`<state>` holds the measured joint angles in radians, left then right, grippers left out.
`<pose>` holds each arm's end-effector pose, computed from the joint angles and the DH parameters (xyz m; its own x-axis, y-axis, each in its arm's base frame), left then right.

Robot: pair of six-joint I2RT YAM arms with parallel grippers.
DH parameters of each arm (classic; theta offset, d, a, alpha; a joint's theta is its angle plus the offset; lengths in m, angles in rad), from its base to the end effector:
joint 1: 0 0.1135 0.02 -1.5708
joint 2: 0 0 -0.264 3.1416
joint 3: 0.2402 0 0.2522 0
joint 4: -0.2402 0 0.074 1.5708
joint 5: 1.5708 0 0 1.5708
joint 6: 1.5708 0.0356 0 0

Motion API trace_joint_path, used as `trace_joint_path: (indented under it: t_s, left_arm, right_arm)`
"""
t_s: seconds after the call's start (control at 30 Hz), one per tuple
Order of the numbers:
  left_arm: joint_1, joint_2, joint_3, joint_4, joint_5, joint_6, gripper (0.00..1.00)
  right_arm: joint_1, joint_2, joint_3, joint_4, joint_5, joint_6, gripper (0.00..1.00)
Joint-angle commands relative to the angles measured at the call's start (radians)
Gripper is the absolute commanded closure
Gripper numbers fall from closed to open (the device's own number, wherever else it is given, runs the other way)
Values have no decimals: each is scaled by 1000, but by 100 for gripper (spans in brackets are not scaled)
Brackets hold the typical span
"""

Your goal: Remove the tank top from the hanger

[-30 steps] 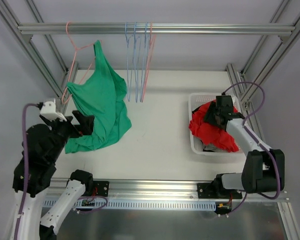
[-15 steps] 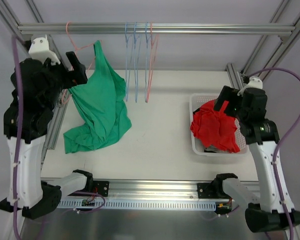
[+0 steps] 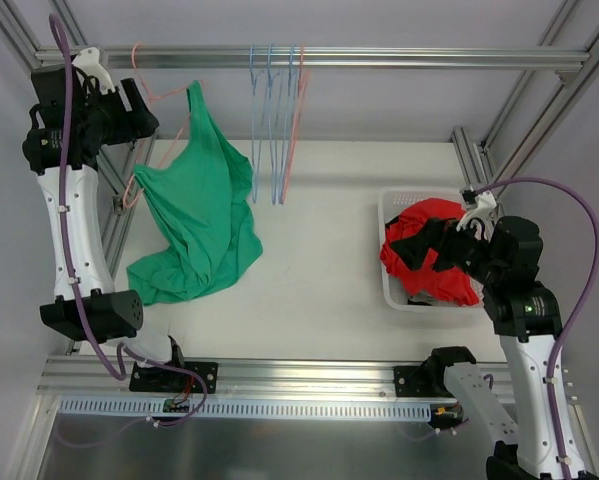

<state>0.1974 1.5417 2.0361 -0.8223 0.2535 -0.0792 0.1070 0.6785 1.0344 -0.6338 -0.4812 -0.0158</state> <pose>0.2980 0.0505 0.5115 -0.3182 -0.1417 -0.9374 0.0179 0.9877 -0.1554 0.1222 0.0297 0.3918 -0.2642 -0.0425 -0.9635 -0.5414 0.8333 0.1118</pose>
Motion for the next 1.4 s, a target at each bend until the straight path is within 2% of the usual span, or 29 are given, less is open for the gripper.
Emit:
trace_joint_path:
  t_s: [0.0, 0.03, 0.07, 0.13, 0.23, 0.37, 0.4, 0.43, 0.5, 0.73, 0.97, 1.17, 1.37]
  left_arm:
    - [20, 12, 16, 0, 250, 12, 42]
    - [20, 26, 12, 0, 241, -4, 56]
    - [22, 31, 9, 0, 237, -7, 61]
    - [20, 44, 9, -1, 239, -5, 55]
    - [22, 49, 9, -1, 219, -4, 68]
    - [22, 58, 12, -1, 221, -5, 71]
    - [22, 64, 12, -1, 224, -5, 86]
    - [22, 66, 13, -1, 222, -7, 94]
    - [22, 63, 13, 0, 234, -13, 100]
    - [16, 23, 96, 24, 309, -53, 100]
    - [-78, -78, 39, 147, 314, -74, 100]
    - [-124, -172, -103, 184, 314, -106, 100]
    - [-188, -406, -445, 232, 264, -108, 100]
  right_arm:
    - [-1, -31, -7, 45, -114, 11, 1]
    - [0, -36, -10, 52, -117, 13, 0]
    - [0, -36, -13, 57, -128, 13, 1]
    - [0, -31, -11, 59, -148, 13, 1]
    - [2, -34, -14, 66, -165, 13, 0]
    - [2, -40, -28, 83, -171, 39, 1]
    - [2, -42, -34, 89, -175, 40, 0]
    - [2, -43, -36, 95, -180, 45, 0]
    - [2, -48, -40, 103, -188, 51, 0]
    - [2, -60, -36, 117, -204, 57, 0]
    - [0, -65, -63, 169, -224, 89, 1]
    - [2, -62, -76, 187, -240, 102, 0]
    - [2, -66, -94, 213, -277, 105, 1]
